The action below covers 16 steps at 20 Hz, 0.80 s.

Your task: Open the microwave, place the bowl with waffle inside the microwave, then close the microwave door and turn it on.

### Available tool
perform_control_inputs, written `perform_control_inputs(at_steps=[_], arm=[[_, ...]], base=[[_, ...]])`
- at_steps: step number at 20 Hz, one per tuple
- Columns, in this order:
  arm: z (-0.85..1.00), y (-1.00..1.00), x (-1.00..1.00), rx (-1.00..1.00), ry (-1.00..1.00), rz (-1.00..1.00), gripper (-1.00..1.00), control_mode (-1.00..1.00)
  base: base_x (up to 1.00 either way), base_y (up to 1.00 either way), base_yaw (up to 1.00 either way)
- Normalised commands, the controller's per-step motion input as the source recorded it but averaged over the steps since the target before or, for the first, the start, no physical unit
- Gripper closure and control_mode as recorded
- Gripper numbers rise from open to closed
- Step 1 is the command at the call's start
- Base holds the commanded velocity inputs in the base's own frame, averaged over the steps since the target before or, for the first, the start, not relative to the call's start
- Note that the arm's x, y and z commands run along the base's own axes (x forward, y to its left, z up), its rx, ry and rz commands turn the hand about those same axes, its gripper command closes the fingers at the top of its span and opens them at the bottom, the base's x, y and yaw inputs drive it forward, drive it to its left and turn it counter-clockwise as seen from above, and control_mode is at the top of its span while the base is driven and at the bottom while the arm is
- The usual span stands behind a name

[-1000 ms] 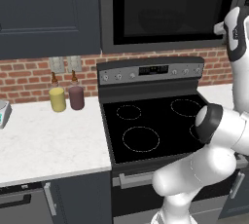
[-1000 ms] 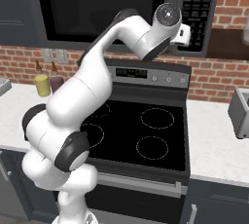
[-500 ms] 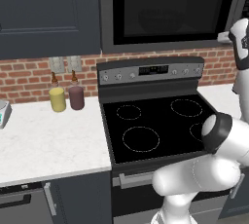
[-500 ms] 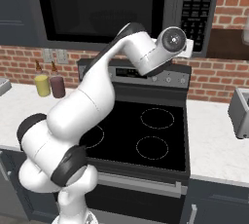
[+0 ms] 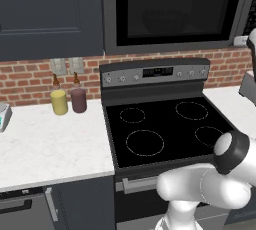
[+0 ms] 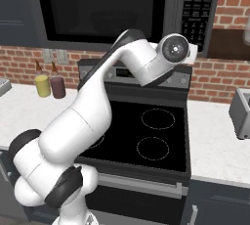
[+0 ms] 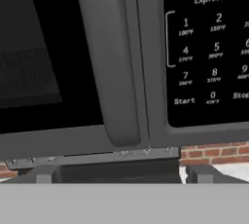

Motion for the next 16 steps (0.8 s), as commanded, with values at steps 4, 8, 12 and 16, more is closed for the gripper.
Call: perform_control_inputs(at_steps=[4, 8, 12, 16], arm=[[0.01, -0.39, -0.13, 0.00, -0.13, -0.03, -1.00, -1.00], [0.00, -0.46, 0.00, -0.02, -0.21, -0.06, -1.00, -1.00], [0.00, -0.24, 0.00, -0.05, -0.12, -0.03, -1.00, -1.00], [0.02, -0.06, 0.00, -0.06, -0.08, -0.01, -1.00, -1.00]], base=[[0.00, 0.00, 0.00], [0.00, 0.00, 0.00], [0.00, 0.00, 0.00], [0.00, 0.00, 0.00]])
